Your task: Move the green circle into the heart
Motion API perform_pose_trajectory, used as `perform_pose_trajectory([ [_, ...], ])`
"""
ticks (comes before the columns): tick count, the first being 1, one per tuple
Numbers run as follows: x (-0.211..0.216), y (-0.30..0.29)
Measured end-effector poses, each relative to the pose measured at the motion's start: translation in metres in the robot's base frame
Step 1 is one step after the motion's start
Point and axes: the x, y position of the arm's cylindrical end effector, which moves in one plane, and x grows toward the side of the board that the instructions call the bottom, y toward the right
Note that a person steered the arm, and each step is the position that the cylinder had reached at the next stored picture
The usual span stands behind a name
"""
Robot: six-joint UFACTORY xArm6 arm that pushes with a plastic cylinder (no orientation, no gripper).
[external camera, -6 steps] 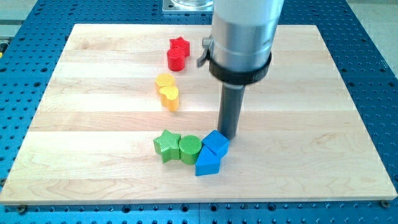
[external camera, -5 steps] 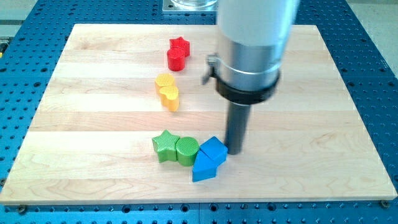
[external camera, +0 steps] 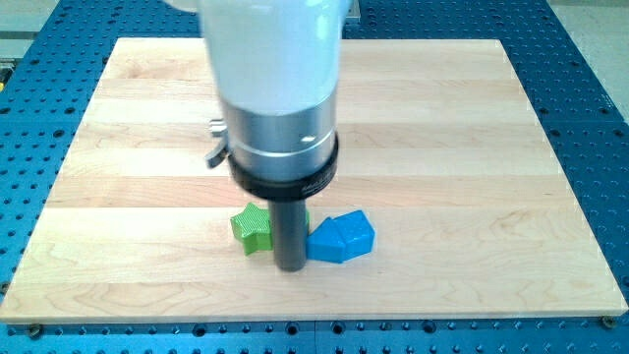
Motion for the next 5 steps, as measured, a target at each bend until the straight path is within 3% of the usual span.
perform_pose_trajectory([
  [1, -0.064, 0.024],
  [2, -0.035, 0.024],
  [4, -0.092, 0.022],
  [5, -0.065, 0.001],
])
